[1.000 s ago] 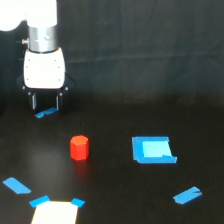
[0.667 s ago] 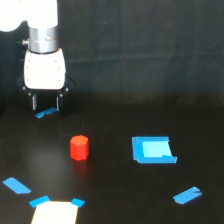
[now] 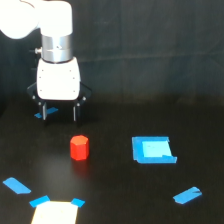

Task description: Pick up the red object from the table

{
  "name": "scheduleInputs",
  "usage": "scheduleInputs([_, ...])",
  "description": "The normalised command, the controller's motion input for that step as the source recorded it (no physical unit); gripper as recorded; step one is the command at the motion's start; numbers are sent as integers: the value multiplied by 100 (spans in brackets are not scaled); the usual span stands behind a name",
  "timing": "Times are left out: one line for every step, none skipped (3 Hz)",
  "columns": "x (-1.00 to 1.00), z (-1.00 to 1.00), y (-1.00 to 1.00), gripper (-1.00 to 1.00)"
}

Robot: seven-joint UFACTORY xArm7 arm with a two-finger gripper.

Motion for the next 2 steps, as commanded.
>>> scheduleInputs([65,-100,-100,100])
scheduleInputs([58,-92,-100,100])
